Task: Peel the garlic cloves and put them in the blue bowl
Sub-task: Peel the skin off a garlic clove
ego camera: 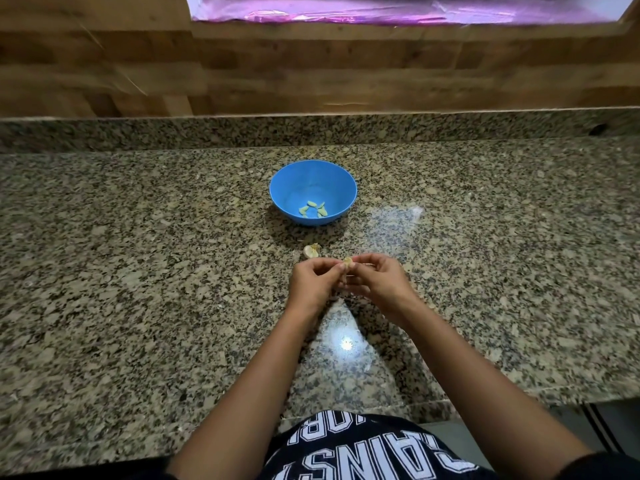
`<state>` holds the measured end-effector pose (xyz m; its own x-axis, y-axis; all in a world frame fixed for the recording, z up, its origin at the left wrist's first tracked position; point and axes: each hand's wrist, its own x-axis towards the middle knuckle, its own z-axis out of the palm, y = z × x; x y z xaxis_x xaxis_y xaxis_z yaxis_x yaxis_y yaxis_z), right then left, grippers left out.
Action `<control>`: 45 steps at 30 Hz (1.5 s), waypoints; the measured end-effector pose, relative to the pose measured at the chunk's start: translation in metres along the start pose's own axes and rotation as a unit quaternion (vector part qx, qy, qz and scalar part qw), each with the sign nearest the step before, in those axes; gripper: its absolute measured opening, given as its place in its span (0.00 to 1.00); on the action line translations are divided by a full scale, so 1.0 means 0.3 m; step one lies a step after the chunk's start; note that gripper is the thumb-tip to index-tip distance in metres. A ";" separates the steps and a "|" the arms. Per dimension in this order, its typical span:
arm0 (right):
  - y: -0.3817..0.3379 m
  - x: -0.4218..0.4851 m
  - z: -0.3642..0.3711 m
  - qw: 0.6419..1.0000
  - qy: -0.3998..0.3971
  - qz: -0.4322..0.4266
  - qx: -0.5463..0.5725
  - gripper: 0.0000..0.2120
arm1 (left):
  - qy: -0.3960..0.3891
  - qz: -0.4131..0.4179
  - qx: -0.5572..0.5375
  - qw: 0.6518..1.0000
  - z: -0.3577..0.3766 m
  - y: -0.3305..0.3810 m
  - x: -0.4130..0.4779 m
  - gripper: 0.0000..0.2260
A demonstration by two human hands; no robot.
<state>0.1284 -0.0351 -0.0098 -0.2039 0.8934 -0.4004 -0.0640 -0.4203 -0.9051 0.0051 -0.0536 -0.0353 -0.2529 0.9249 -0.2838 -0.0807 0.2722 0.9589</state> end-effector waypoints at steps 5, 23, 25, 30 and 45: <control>0.008 0.002 -0.004 1.000 0.005 -0.018 0.003 0.03 | -0.006 0.000 -0.002 1.000 -0.005 0.007 0.004 0.02; 0.005 0.003 0.000 1.000 0.022 0.012 0.012 0.06 | 0.024 -0.006 0.038 0.999 0.018 -0.006 0.003 0.03; 0.004 0.001 0.003 1.000 0.026 0.003 -0.004 0.07 | 0.036 0.005 0.063 0.997 0.022 -0.002 -0.003 0.04; -0.003 0.000 -0.002 0.999 0.032 -0.008 -0.016 0.04 | 0.023 -0.004 0.065 0.998 0.026 0.012 -0.011 0.04; 0.015 0.013 -0.010 0.976 0.091 0.039 0.192 0.08 | 0.045 -0.011 0.148 0.988 0.017 -0.017 -0.005 0.06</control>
<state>0.1302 -0.0330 -0.0158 -0.0474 0.8549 -0.5167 -0.4231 -0.4857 -0.7649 0.0108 -0.0551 -0.0395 -0.3401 0.8939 -0.2920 0.1949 0.3707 0.9081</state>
